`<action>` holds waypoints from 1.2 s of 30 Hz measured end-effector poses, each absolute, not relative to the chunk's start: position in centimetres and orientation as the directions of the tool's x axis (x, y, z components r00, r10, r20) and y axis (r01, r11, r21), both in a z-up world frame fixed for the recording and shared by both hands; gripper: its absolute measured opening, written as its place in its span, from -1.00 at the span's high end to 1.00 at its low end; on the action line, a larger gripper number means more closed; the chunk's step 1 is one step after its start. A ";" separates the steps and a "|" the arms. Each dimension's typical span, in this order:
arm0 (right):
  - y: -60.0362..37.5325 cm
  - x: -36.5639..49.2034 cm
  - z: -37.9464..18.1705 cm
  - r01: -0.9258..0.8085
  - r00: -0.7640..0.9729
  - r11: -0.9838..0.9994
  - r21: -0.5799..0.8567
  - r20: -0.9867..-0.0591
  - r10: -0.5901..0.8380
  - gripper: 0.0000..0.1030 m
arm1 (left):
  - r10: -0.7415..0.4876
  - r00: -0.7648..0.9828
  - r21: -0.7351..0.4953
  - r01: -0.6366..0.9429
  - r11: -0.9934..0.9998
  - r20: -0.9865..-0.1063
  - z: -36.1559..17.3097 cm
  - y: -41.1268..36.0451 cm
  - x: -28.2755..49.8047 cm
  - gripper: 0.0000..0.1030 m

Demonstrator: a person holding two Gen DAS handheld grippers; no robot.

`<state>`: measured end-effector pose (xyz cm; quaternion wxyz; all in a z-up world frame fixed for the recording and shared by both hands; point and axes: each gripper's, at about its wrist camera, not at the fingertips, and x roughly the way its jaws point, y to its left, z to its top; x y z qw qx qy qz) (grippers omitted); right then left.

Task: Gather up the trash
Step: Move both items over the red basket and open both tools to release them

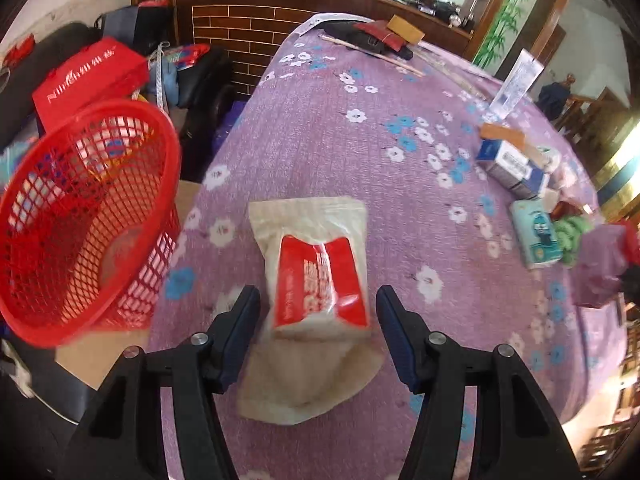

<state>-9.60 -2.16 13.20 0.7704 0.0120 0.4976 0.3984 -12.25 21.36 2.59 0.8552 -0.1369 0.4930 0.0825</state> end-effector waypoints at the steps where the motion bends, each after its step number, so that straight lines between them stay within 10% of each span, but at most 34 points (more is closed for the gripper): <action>1: -2.3 -9.5 13.2 -0.600 0.189 0.684 0.415 -0.757 0.625 0.63 | 0.011 0.501 -0.145 -0.273 0.951 -0.865 2.5 21.3 -12.0 0.15; 22: 8.0 -8.9 15.8 -0.713 0.033 0.517 0.474 -0.714 0.700 0.63 | 0.169 0.673 -0.183 -0.418 0.890 -0.720 13.3 29.6 -19.7 0.18; 36: 24.8 -8.9 16.0 -0.691 -0.133 0.380 0.615 -0.624 0.770 0.57 | 0.228 0.603 -0.157 -0.518 0.841 -0.765 11.4 38.7 -20.4 0.17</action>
